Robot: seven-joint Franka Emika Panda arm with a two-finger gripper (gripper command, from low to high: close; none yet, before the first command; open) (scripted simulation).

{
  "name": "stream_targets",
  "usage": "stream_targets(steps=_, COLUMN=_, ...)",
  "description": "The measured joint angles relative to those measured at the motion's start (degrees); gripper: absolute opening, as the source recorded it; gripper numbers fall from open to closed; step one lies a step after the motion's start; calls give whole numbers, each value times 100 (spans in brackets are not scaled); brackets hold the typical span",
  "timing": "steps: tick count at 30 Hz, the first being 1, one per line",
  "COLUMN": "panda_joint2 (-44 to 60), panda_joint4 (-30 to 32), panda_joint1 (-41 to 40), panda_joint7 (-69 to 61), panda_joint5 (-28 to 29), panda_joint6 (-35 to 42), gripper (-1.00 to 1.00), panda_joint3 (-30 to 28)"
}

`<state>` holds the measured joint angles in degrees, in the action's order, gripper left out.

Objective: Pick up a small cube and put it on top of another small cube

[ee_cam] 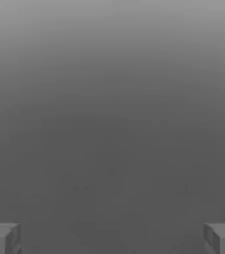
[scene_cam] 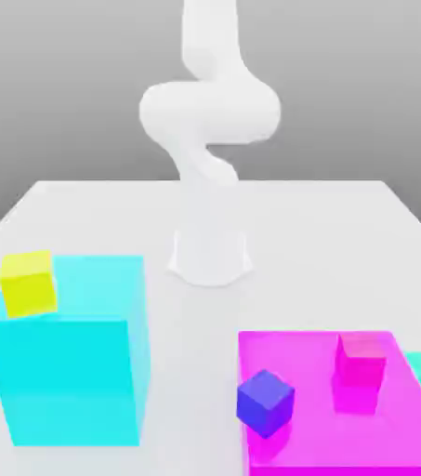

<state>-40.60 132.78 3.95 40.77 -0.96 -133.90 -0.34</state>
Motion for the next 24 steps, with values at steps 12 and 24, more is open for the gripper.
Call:
stream_targets(steps=12, panda_joint2=2533, panda_joint4=478, panda_joint1=1602, panda_joint7=-2427, panda_joint5=-438, panda_joint6=-1017, gripper=0, panda_joint3=219)
stream_targets(steps=24, panda_joint2=5018, panda_joint4=958, panda_joint1=2779, panda_joint7=-4005, panda_joint5=266, panda_joint6=-2046, gripper=0, panda_joint3=791)
